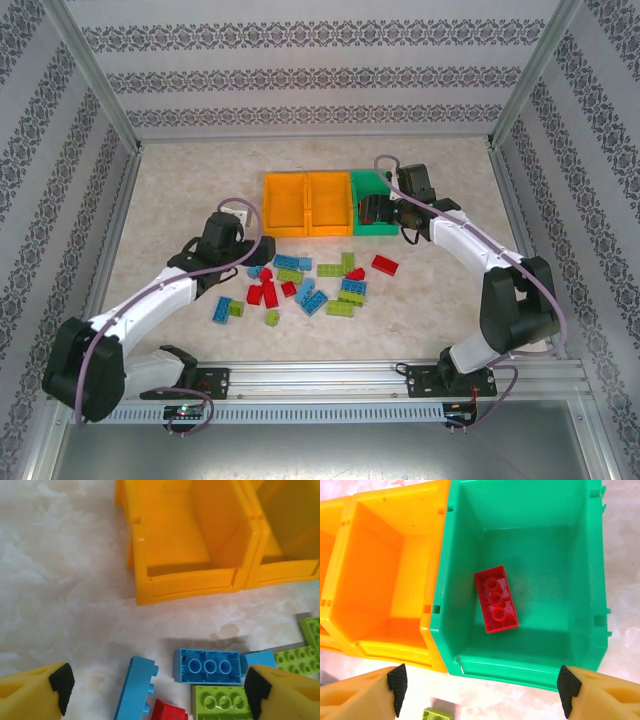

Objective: Sort the legos into containers by color

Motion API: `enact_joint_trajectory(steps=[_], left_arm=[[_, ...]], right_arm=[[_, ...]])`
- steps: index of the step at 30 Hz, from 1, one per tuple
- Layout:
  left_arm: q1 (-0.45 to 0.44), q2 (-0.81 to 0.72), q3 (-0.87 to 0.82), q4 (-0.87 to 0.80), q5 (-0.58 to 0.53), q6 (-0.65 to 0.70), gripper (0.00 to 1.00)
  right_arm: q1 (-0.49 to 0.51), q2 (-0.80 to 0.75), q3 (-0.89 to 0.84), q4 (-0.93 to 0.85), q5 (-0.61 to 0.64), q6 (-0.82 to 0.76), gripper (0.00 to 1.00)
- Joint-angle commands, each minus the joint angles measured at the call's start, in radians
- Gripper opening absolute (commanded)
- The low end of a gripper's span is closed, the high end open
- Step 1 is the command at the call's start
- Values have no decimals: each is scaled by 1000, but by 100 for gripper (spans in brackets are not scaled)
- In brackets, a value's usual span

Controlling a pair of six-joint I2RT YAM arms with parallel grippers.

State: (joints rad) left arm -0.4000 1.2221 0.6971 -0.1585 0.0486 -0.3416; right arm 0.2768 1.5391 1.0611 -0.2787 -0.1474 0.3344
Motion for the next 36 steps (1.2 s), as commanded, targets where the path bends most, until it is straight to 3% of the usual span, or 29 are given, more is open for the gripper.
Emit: enact_joint_trajectory(steps=[1,8,17,30,36], left_arm=[[-14,45,15,-100,-21,11,83],[-13,105,21,-132,17,25,78],[-7,245,75,-160,17,8,63],[10,333,108,-151,44,14,45],[15,331,105,-140,44,6,32]], right_arm=[[-9,-19,-34,4,7,-18,82],[-14,-13,-47,3,-2,-27,82],[-17,-2,-49,3,-5,-31,83],[-26,-18,-62,-11,11,-51,83],[-25,-14,-60,-13,9,-50,84]])
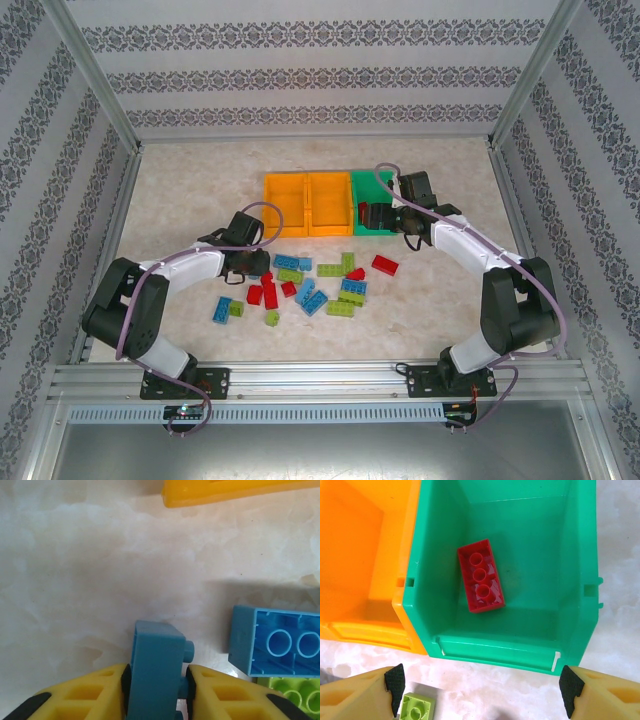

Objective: Sort the legos into containers by color

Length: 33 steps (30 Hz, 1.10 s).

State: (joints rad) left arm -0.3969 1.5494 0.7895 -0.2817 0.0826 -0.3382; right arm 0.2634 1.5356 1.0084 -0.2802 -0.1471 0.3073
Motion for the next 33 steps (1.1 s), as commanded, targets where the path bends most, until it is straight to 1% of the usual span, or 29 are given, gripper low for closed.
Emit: enact_joint_trajectory(steps=[1,6,10,15,20,24,28,30,33], left_arm=[[13,4,15,-18,13,4,28],[13,-13,21,-25,8,1,25],[13,-62,23,-35,10,-8,19],[13,-128,52,-37,21,-18,19],[13,-149,96,36,67,-27,20],[13,-82,203,36,77,-8,21],[13,33,340,2,60,14,21],[13,84,396,-5,58,19,22],[15,153,471,-5,44,18,23]], right_arm=[[-13,-11,-10,-10,9,-23,84],[-12,-12,-14,-9,9,-19,84],[-12,-18,-26,-5,11,-16,84],[-13,-38,-60,22,8,0,84],[21,-82,-118,61,-14,-19,83],[87,-99,-136,31,49,-46,83],[109,-97,-165,22,111,1,83],[111,-99,-185,30,119,26,83],[112,-113,-217,55,98,49,83]])
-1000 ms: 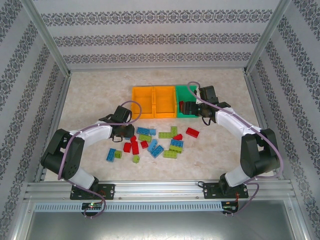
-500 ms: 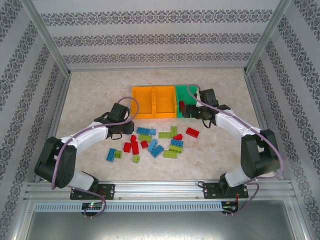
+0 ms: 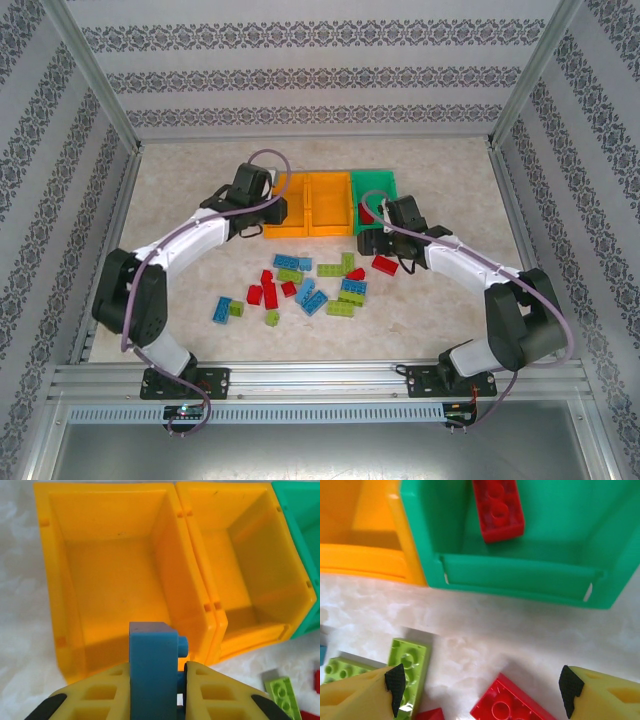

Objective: Sort the legos into containers by color

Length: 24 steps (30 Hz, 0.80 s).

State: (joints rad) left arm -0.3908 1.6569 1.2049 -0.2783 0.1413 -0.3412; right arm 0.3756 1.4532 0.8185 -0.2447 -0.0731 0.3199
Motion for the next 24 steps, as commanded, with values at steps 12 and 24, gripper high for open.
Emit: enact_joint_trajectory(steps=[12,24], left_arm=[[9,270,267,-74,-93,-8,28],[-19,273,253,-77,-130,-8,47]], right_arm=[[15,-95,-69,-48,13,24,84],[106,-97,-70,-90,-57,18,82]])
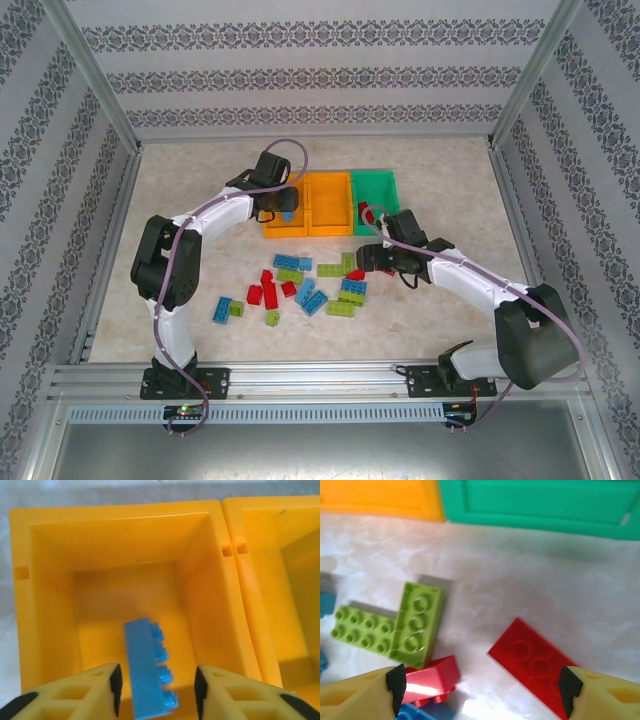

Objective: Sort the legos into containers by color

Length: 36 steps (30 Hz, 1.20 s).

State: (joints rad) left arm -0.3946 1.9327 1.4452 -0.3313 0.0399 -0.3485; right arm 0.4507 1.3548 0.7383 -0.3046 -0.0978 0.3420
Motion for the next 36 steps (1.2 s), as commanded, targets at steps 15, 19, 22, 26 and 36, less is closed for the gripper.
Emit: enact_joint_trajectory(steps=[15,19,22,26,36], left_arm=[[-56,-211,-222,108,-30,-40,78],[-56,-273,-281,117,-38,-44,83],[-56,-300,-302,106,-43,-43,84],[-56,-320,-332,106,-54,-49,84],[-57,-336,-358,109,-60,-51,85]], right_arm=[[134,108,50,-51,-58,20,81],[148,143,67,-63,-38,21,80],[165,161,76,-66,-22,14,80],[177,194,95,-78,16,6,79],[187,269,141,-76,89,40,74]])
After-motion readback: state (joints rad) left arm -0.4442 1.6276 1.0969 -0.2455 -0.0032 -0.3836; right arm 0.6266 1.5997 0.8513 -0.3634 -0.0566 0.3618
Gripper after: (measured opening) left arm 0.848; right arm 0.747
